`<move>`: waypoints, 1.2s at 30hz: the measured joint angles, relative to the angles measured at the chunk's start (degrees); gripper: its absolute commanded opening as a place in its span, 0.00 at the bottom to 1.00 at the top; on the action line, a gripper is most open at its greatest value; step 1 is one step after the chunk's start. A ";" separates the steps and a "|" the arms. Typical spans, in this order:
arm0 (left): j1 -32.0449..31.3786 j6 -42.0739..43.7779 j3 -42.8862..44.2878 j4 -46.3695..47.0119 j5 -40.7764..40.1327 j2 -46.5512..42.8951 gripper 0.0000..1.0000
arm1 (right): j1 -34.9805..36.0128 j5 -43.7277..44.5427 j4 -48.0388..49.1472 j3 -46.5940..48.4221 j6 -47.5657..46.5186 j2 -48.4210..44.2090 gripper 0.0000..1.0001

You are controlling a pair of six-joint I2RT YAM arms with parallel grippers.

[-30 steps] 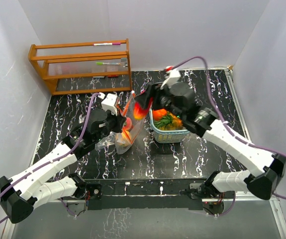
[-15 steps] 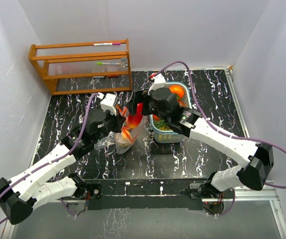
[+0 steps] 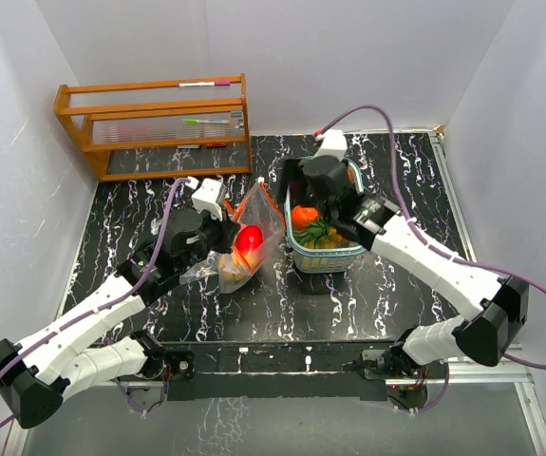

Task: Place the food in the zip-top bag and seal the zipper
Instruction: Place the fake fruit in the zipper food storage bag, then pick up the fake fruit from the bin.

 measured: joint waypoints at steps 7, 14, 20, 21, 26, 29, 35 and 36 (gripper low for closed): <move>0.00 0.20 0.00 0.00 0.09 -0.72 0.00 | -11.72 8.17 -7.80 5.90 0.76 6.82 0.98; 0.00 0.17 0.00 -0.02 0.39 -0.83 0.00 | -14.16 10.36 -8.76 9.46 -1.18 17.25 0.98; 0.00 0.22 0.00 0.00 0.61 -1.03 0.00 | -14.69 14.78 -8.39 10.51 -2.54 22.29 0.98; 0.00 0.28 0.00 0.00 0.61 -1.03 0.00 | -14.69 15.80 -8.35 10.51 -2.60 22.75 0.98; 0.00 0.37 0.00 0.00 0.63 -1.03 0.00 | -14.69 20.22 -6.29 10.51 -3.08 24.63 0.98; 0.00 0.42 0.00 0.00 0.76 -1.03 0.00 | -14.73 21.81 -5.07 10.51 -3.45 25.86 0.98; 0.00 0.50 0.00 0.00 1.14 -0.90 0.00 | -14.88 25.57 -2.36 10.40 -3.69 28.00 0.99; 0.00 0.52 0.00 0.02 1.22 -0.90 0.00 | -14.99 25.86 -1.99 10.27 -3.67 28.09 0.99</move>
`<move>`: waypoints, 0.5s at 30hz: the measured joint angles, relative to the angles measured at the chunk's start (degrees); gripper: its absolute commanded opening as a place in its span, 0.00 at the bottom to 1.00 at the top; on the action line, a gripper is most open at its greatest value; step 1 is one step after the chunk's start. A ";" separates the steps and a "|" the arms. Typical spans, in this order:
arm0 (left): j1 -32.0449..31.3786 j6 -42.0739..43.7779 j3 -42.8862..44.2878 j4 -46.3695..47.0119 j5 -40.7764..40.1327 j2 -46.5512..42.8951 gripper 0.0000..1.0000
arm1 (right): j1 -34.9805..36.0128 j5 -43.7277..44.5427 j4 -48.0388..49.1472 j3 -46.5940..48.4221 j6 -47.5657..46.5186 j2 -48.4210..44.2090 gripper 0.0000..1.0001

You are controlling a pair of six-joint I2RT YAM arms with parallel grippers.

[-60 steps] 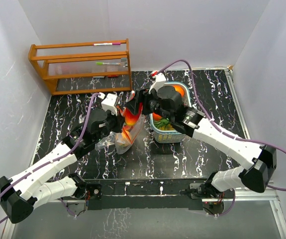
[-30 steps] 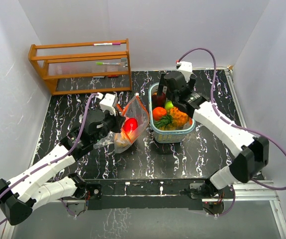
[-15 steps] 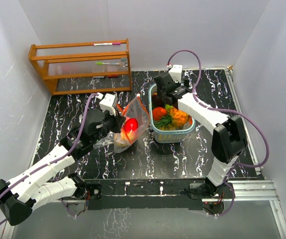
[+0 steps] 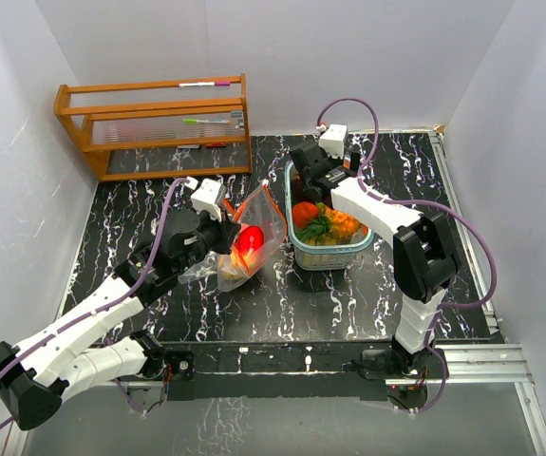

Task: Place the food in the zip-top bag and seal the zipper
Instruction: Pick up the fake fruit from the bin.

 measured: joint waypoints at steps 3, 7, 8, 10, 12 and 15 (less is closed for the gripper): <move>0.00 0.04 0.00 0.00 0.20 0.00 0.00 | -0.46 0.24 1.73 -0.68 -0.04 0.07 0.85; 0.00 0.26 0.00 -0.02 0.26 0.00 0.00 | -0.98 0.76 4.02 -1.97 -0.63 0.07 0.56; 0.00 0.28 0.00 -0.02 0.26 0.00 0.00 | -1.05 1.14 4.52 -2.34 -0.52 0.07 0.52; 0.00 0.33 0.00 -0.02 0.24 0.00 0.00 | -1.09 1.40 5.60 -3.30 -0.61 -0.17 0.47; 0.00 0.48 0.00 -0.02 0.24 0.00 0.00 | -1.11 0.72 7.10 -4.98 -0.52 -1.38 0.42; 0.00 0.70 0.00 -0.02 0.24 0.00 0.00 | -1.25 -1.22 7.67 -7.19 -0.74 -3.93 0.37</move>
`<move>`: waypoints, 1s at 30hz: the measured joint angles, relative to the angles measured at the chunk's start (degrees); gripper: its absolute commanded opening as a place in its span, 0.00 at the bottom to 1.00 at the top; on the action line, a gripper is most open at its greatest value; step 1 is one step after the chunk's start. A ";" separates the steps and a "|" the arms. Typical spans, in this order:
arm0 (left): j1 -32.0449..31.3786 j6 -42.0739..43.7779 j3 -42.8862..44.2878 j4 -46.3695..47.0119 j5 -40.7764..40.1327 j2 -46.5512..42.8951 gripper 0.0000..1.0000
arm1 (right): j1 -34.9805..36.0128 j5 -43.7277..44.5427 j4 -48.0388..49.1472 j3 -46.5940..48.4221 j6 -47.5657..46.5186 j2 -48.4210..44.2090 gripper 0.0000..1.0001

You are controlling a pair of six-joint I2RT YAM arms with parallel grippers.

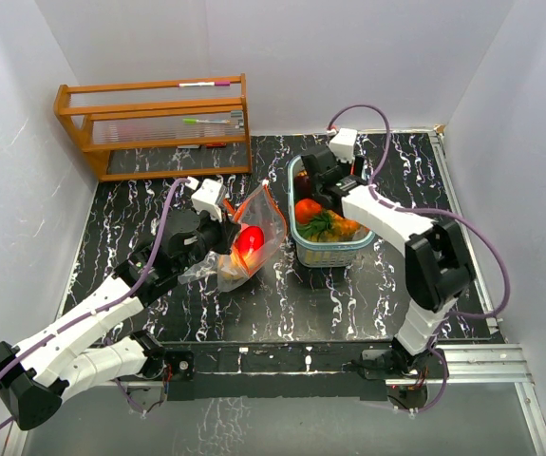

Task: Place the food in the zip-top bag and seal the zipper
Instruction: Pick up the fake fruit from the bin, then place the fake fruit in the zipper food storage bag.

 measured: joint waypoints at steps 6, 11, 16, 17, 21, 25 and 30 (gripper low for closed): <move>0.00 0.17 0.00 0.00 -0.02 0.04 0.00 | -0.33 -9.77 1.14 -6.49 -1.53 -11.26 0.32; 0.00 0.17 0.00 0.00 -0.02 0.57 0.00 | -0.31 -20.13 2.62 -9.16 -1.92 -20.85 0.32; 0.00 0.15 0.00 0.02 0.00 1.29 0.00 | -0.31 -31.28 3.67 -11.08 -2.29 -28.50 0.31; 0.00 0.17 0.00 0.02 0.00 1.44 0.00 | -0.33 -34.12 4.11 -11.52 -2.49 -29.97 0.31; 0.00 0.15 0.00 0.02 0.04 1.92 0.00 | -0.31 -46.01 5.40 -12.24 -3.06 -34.67 0.30; 0.00 0.13 0.00 0.04 0.17 2.14 0.00 | 0.68 -55.49 7.72 -13.79 -3.15 -37.44 0.30; 0.00 0.15 0.00 0.02 0.22 2.45 0.00 | 6.29 -61.48 9.94 -16.04 -3.13 -37.35 0.30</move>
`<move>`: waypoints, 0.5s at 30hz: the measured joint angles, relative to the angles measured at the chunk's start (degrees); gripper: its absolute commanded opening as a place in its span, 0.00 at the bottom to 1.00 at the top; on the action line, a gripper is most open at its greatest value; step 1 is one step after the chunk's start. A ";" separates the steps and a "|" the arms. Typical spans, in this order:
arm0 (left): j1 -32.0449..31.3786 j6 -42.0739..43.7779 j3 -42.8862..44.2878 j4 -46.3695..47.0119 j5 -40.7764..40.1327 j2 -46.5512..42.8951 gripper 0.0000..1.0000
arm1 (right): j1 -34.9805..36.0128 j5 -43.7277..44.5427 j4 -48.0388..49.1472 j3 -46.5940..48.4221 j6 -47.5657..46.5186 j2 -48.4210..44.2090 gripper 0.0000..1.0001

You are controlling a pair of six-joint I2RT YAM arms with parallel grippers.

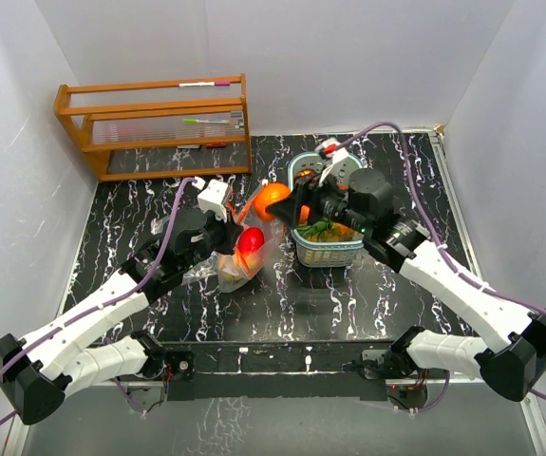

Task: Place the food in the zip-top bag and seal the zipper
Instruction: Place the fake fruit in the zipper food storage bag.

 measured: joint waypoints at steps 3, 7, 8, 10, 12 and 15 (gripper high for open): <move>0.00 0.00 0.00 0.00 0.00 0.13 0.00 | 4.20 -1.46 0.92 -0.42 0.02 1.44 0.30; 0.00 0.00 0.00 0.00 0.31 0.33 0.00 | 7.58 -1.75 1.79 -1.51 0.09 2.45 0.31; 0.00 0.00 0.00 0.00 0.39 0.35 0.00 | 7.87 -1.31 1.77 -1.81 0.11 2.58 0.31; 0.00 0.00 0.02 0.00 0.42 0.35 0.00 | 8.13 0.28 1.44 -2.10 0.15 3.15 0.35; 0.00 0.00 0.15 -0.09 0.44 0.35 0.00 | 8.39 2.34 0.92 -2.10 0.17 4.15 0.46; 0.00 0.00 1.11 -0.96 0.50 0.35 0.00 | 8.94 6.40 -1.07 -1.95 0.15 6.27 0.66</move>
